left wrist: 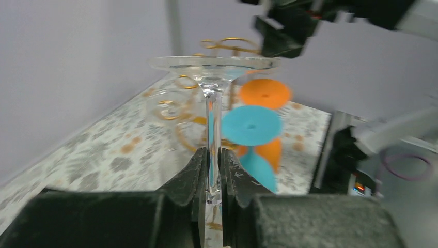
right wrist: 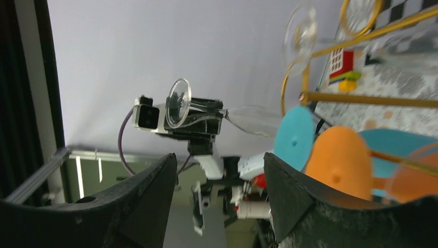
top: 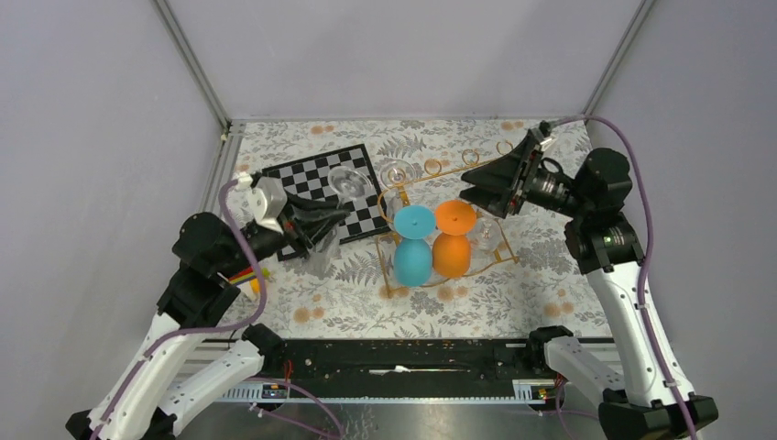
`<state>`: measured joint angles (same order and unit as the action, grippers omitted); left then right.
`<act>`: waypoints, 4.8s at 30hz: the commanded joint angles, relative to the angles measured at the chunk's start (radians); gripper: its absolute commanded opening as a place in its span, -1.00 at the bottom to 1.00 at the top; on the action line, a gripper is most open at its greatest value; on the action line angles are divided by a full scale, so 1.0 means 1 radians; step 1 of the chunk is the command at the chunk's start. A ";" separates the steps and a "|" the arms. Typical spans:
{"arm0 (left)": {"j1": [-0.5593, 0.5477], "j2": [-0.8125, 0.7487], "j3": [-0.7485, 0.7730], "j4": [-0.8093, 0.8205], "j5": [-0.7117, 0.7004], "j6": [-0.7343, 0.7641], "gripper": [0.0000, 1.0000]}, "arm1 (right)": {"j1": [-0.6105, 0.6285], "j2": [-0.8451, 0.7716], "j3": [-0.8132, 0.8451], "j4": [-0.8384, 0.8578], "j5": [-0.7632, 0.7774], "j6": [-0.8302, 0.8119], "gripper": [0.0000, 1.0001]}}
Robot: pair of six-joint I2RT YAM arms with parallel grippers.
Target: Place the wine glass upside down on the wine glass rack
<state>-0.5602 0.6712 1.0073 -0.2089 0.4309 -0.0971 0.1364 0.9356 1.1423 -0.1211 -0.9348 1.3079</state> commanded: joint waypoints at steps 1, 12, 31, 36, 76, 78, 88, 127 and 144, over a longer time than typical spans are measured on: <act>-0.116 -0.002 0.011 0.000 0.142 0.035 -1.00 | 0.162 -0.018 0.001 0.070 0.056 0.064 0.39; -0.382 0.083 0.069 -0.020 0.017 0.182 -1.00 | 0.438 0.011 -0.006 0.181 0.186 0.126 0.35; -0.479 0.071 0.088 0.002 -0.163 0.251 -1.00 | 0.484 0.022 -0.018 0.174 0.177 0.103 0.33; -0.484 0.098 0.085 0.032 -0.209 0.249 -1.00 | 0.513 0.040 -0.028 0.264 0.165 0.155 0.17; -0.490 -0.048 0.072 -0.112 -0.513 0.291 0.98 | 0.563 0.383 0.371 0.503 0.064 0.277 -1.00; -0.489 -0.068 0.065 -0.119 -0.534 0.286 0.98 | 0.553 0.437 0.458 0.496 0.067 0.261 -1.00; -0.489 -0.121 0.001 -0.148 -0.499 0.215 0.98 | 0.370 0.641 0.654 0.478 0.105 0.203 -1.00; -0.489 -0.118 -0.071 -0.181 -0.630 0.037 0.98 | 0.152 0.480 0.289 0.324 0.160 -0.063 -1.00; -0.489 -0.105 -0.080 -0.167 -0.639 -0.008 0.98 | 0.118 0.355 0.090 0.317 0.177 -0.099 -1.00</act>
<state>-1.0473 0.5564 0.9375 -0.4210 -0.1963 -0.0887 0.2653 1.3548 1.2453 0.1478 -0.7673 1.2346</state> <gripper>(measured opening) 0.989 0.050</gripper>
